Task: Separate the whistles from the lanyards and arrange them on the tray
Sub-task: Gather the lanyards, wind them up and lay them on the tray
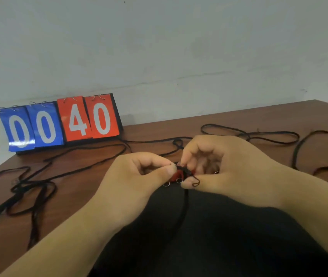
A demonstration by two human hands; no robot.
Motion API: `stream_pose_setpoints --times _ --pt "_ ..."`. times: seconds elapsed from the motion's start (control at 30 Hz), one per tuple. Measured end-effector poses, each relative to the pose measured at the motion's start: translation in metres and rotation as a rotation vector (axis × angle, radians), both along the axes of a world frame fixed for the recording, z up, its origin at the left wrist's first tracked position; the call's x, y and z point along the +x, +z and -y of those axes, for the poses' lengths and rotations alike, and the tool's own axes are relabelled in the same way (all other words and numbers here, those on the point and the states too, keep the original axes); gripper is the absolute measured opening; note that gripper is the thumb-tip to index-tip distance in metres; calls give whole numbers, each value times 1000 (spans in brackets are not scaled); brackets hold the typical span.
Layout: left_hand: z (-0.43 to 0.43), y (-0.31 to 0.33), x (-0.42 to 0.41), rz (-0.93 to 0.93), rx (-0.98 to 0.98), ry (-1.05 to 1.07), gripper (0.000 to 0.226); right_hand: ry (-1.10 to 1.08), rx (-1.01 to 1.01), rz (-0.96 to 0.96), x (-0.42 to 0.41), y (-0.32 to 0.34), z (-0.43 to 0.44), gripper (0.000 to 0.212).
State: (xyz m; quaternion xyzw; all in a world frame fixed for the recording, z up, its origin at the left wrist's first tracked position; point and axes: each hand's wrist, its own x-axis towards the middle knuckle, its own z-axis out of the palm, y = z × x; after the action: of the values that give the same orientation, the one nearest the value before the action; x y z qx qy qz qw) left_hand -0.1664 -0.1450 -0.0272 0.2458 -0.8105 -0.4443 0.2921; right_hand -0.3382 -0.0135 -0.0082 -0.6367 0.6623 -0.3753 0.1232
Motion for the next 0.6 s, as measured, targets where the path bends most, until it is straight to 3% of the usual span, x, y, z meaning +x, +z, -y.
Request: stream_pose_setpoints --times 0.2,0.4,0.6 --pt "1 3 2 3 1 -47 11 -31 -72 24 0 -3 0 14" --pt "0 2 0 94 212 -287 28 -8 -123 119 -1 -1 1 9" --pt "11 9 5 -50 291 -185 5 -126 -135 137 -11 -2 4 14"
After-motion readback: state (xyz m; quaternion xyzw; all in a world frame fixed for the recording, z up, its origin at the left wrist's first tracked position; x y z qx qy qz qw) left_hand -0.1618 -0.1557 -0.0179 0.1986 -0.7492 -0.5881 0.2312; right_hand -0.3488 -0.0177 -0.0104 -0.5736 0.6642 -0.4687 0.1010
